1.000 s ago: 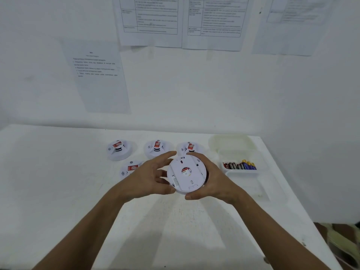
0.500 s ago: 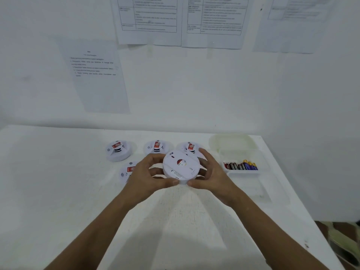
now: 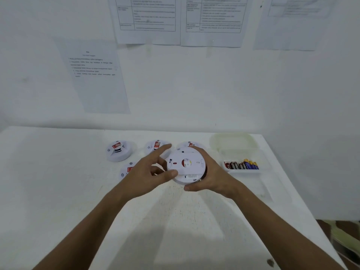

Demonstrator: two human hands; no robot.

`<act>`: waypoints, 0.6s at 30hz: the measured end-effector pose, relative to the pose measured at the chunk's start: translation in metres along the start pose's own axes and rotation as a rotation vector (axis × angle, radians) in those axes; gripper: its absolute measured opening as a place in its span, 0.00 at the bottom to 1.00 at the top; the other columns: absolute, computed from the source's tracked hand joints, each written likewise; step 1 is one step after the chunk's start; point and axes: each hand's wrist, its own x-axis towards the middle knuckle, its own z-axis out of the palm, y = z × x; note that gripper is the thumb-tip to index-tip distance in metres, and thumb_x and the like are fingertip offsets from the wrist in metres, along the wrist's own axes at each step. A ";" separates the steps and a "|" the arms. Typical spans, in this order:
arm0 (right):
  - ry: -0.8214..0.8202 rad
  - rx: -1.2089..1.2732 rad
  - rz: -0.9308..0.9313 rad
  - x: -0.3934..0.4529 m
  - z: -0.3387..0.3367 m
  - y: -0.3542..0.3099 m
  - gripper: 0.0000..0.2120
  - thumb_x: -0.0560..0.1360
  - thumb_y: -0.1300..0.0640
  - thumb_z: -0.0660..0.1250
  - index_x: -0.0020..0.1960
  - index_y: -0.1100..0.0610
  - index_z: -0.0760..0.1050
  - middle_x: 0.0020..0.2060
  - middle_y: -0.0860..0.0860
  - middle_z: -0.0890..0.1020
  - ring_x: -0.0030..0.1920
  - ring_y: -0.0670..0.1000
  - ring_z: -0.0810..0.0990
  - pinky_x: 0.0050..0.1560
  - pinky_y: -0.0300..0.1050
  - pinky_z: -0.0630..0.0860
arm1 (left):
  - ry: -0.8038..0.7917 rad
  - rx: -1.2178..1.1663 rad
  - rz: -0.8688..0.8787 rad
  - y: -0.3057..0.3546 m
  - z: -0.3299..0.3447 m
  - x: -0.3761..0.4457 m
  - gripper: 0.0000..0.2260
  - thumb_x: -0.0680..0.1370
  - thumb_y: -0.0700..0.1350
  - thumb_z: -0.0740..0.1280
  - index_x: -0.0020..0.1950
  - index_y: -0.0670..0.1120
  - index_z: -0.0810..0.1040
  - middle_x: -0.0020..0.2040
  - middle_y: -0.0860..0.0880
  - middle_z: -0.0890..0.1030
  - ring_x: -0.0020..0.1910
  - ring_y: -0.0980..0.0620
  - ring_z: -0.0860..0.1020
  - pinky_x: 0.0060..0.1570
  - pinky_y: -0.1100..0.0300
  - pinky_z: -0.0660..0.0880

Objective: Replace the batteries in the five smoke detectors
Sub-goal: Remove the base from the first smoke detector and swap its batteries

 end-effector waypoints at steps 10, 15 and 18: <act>0.040 -0.070 -0.047 0.001 0.007 0.004 0.45 0.61 0.71 0.81 0.66 0.44 0.64 0.62 0.40 0.74 0.62 0.38 0.74 0.55 0.40 0.79 | 0.007 0.351 0.001 0.000 0.003 0.008 0.28 0.66 0.56 0.77 0.62 0.61 0.71 0.46 0.56 0.82 0.39 0.59 0.82 0.42 0.61 0.81; 0.100 -0.115 -0.057 -0.001 0.008 0.011 0.42 0.60 0.69 0.82 0.65 0.44 0.69 0.59 0.41 0.79 0.61 0.44 0.77 0.56 0.40 0.79 | 0.047 0.352 0.054 -0.002 0.009 0.008 0.26 0.62 0.57 0.80 0.56 0.56 0.73 0.53 0.58 0.78 0.45 0.60 0.80 0.41 0.62 0.81; 0.104 -0.128 -0.049 -0.002 0.009 0.016 0.42 0.59 0.67 0.82 0.67 0.47 0.70 0.59 0.42 0.80 0.61 0.46 0.77 0.56 0.41 0.79 | 0.056 0.408 0.090 0.000 0.010 0.008 0.26 0.61 0.55 0.81 0.52 0.53 0.74 0.51 0.59 0.76 0.46 0.62 0.78 0.41 0.65 0.80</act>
